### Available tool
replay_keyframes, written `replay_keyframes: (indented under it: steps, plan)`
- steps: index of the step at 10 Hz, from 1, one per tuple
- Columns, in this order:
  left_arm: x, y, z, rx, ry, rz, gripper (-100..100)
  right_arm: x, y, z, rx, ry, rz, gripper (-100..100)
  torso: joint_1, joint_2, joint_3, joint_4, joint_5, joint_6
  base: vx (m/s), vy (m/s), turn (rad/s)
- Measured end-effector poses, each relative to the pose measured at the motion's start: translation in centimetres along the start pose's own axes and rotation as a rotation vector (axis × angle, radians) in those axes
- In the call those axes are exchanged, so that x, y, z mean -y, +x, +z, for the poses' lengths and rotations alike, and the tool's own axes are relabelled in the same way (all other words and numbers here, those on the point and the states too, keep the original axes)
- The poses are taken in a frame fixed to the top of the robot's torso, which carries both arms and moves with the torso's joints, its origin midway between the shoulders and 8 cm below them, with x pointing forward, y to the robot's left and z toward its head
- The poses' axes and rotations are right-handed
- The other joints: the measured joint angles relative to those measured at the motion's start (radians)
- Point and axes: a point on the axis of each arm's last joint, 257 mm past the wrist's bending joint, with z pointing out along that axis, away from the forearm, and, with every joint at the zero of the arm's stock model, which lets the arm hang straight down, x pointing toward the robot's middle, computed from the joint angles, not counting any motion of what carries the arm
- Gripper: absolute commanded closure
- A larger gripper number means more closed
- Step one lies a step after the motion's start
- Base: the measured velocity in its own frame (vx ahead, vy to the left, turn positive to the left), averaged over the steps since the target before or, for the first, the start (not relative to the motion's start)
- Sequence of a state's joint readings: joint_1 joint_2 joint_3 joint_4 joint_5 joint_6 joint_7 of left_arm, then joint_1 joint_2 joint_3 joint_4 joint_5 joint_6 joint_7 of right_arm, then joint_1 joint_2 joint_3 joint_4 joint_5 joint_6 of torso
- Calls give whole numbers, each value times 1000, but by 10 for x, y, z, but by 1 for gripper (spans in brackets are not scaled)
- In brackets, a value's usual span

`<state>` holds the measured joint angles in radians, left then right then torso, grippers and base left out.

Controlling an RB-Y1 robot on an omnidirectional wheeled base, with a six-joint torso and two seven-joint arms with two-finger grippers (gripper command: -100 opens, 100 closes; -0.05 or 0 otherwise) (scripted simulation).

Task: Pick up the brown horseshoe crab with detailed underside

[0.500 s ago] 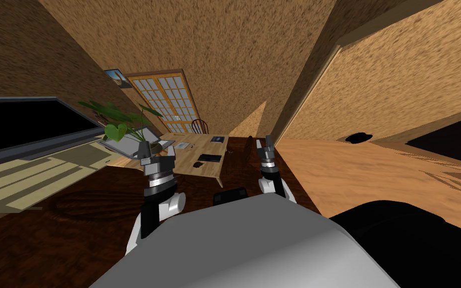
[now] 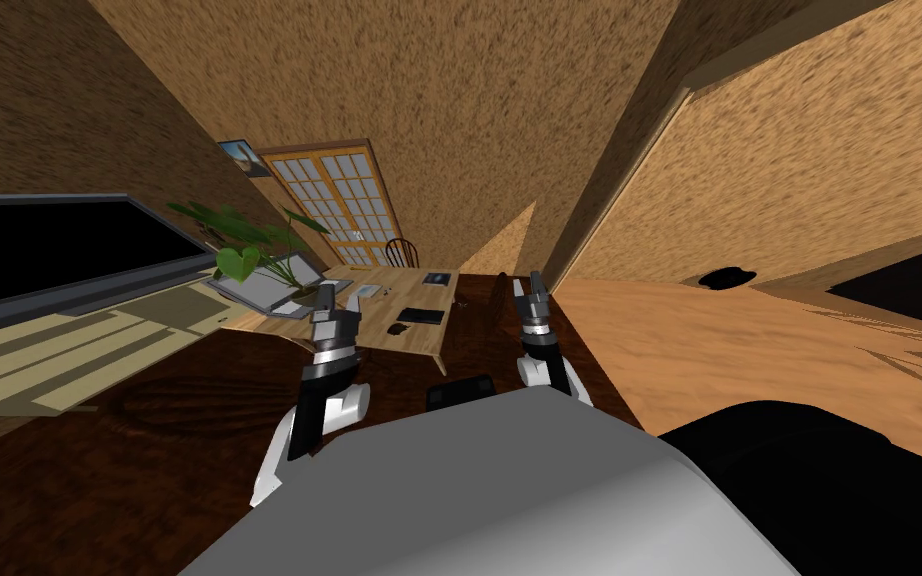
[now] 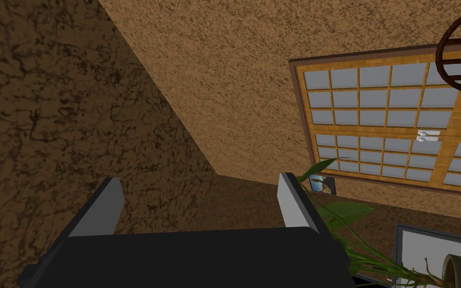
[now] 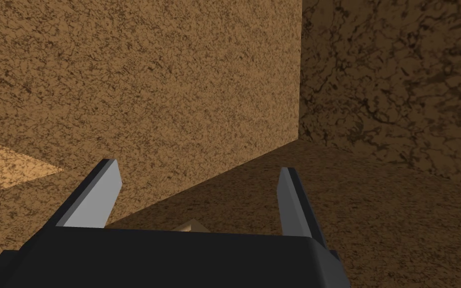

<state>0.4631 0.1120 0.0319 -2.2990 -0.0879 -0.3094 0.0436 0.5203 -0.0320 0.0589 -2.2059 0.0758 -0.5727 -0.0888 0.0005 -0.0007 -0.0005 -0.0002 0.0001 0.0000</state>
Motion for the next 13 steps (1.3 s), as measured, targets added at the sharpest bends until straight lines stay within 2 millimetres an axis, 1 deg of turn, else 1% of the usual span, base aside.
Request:
replay_keyframes:
  steps: [1,4,6,7,8,10,12,13]
  plan:
    - [-10,2,2,-10,-27,18,-100,0,0,0,0,0,0,0,0,0,0,0,0,0,4,12,29]
    - [-51,11,3,-35,-131,67,-100,0,0,0,0,0,0,0,1,0,0,0,0,0,4,16,17]
    - [-68,12,3,-42,-177,84,-100,0,0,0,0,0,0,0,1,0,0,0,0,0,3,19,15]
    - [-82,14,6,-47,-209,96,-100,0,0,0,0,0,0,0,1,0,0,0,0,0,8,30,9]
    - [-99,15,4,-52,-248,107,-100,0,0,0,0,0,0,0,2,0,0,0,0,0,7,22,1]
    - [-114,17,3,-57,-299,118,-100,0,0,0,0,0,0,0,1,0,0,0,0,0,6,27,3]
    - [-142,20,0,-64,-373,130,-100,0,0,0,0,0,0,0,2,0,0,0,1,0,5,40,-6]
    - [-151,20,-1,-65,-401,133,-100,0,0,0,0,0,0,0,2,0,0,0,0,0,-3,33,-7]
